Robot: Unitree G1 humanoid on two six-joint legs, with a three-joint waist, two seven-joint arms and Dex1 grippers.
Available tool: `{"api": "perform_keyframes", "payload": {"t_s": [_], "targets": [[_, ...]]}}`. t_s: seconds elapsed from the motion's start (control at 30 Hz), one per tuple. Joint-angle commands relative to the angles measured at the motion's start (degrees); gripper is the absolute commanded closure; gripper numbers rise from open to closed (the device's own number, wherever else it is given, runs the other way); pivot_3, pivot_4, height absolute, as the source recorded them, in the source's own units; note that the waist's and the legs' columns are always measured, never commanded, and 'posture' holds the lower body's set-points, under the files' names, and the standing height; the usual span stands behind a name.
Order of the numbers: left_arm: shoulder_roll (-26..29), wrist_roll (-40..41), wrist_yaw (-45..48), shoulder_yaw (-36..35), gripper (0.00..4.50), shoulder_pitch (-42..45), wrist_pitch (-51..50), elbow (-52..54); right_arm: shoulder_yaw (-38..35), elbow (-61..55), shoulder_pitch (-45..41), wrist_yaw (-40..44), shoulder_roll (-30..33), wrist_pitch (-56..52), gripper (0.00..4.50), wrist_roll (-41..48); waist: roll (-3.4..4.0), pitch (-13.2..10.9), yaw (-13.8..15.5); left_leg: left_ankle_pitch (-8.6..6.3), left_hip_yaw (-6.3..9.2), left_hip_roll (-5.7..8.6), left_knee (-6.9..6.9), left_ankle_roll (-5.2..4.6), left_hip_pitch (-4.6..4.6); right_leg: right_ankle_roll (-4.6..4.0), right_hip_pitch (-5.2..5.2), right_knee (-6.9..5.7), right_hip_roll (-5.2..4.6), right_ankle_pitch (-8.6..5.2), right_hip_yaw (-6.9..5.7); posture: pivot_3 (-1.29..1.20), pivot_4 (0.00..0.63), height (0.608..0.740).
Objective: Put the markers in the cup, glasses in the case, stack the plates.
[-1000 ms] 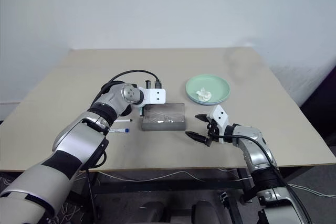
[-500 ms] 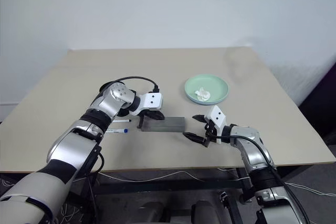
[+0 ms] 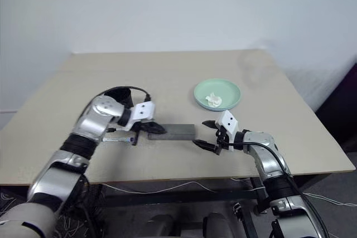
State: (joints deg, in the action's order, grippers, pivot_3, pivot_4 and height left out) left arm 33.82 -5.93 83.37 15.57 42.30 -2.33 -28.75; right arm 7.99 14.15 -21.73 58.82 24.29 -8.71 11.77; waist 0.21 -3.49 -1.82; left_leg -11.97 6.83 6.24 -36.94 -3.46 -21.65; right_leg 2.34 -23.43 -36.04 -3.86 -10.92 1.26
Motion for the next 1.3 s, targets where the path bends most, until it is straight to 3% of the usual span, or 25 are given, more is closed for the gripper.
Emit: {"api": "perform_keyframes", "payload": {"t_s": [0.03,0.1,0.17,0.33,0.6,1.07,1.17,1.3], "targets": [[5.46,-0.17,2.93,0.39,4.45,-0.91,0.19,2.81,-0.83,-1.72,-0.88,0.47,0.38,0.08,0.08,1.12,0.01,-0.01,0.02,0.0,0.0,0.0,0.0,0.0,0.05,0.0,-0.01,0.0,0.01,0.0,0.0,0.0,0.0,0.74],[6.81,-0.82,2.88,1.11,4.45,-0.35,0.42,1.56,-0.82,-1.47,-0.99,0.55,0.39,0.1,0.08,1.08,0.01,-0.01,0.7,0.0,0.01,0.01,-0.03,0.0,0.08,-0.01,0.03,-0.01,0.0,0.0,-0.01,0.0,0.0,0.74],[7.81,-1.25,3.75,1.9,4.08,1.05,1.25,-0.96,-0.79,-1.3,-1.15,0.49,0.28,0.06,0.08,1.05,0.02,0.0,1.15,0.0,0.01,0.03,-0.09,0.0,0.08,-0.02,0.13,0.0,-0.05,-0.01,-0.05,0.0,0.0,0.74],[7.84,-4.91,4.25,4.89,2.54,7.18,5.23,-12.32,-0.76,-0.75,-1.84,-0.13,-0.42,0.09,0.08,0.84,0.0,0.0,1.69,0.0,0.01,0.05,-0.13,0.0,0.03,-0.02,0.03,-0.01,-0.02,0.0,-0.04,0.0,0.0,0.74],[5.14,-10.0,6.08,9.1,2.54,15.2,11.97,-28.48,-0.86,0.06,-2.42,-0.63,-0.94,0.48,0.08,0.54,0.0,0.0,1.76,0.0,-0.05,0.05,-0.04,-0.01,-0.01,0.0,-0.01,0.09,0.0,0.0,-0.01,0.0,0.0,0.74],[3.76,-18.52,0.21,13.84,2.54,17.38,19.79,-37.68,-1.15,0.15,-2.76,-0.49,-0.31,0.31,0.08,0.66,-0.03,0.0,1.77,0.01,-0.05,0.04,-0.08,-0.02,-0.03,0.0,0.01,0.05,0.0,0.0,-0.01,0.0,0.0,0.74],[3.63,-19.24,-1.4,13.94,3.11,17.43,20.76,-38.34,-1.16,0.32,-3.09,-0.4,-0.29,0.31,0.08,0.67,-0.02,0.0,1.76,0.01,-0.05,0.04,-0.09,-0.02,0.01,0.01,0.02,0.0,-0.01,0.0,-0.01,0.0,0.0,0.74],[4.01,-19.51,-1.92,13.55,4.37,17.11,22.1,-38.75,-1.07,0.49,-3.37,-0.42,-0.39,0.34,0.08,0.65,-0.02,0.0,1.76,0.01,-0.05,0.01,-0.1,-0.02,0.04,0.0,0.05,-0.2,-0.01,0.0,-0.01,0.0,0.0,0.74]]}}
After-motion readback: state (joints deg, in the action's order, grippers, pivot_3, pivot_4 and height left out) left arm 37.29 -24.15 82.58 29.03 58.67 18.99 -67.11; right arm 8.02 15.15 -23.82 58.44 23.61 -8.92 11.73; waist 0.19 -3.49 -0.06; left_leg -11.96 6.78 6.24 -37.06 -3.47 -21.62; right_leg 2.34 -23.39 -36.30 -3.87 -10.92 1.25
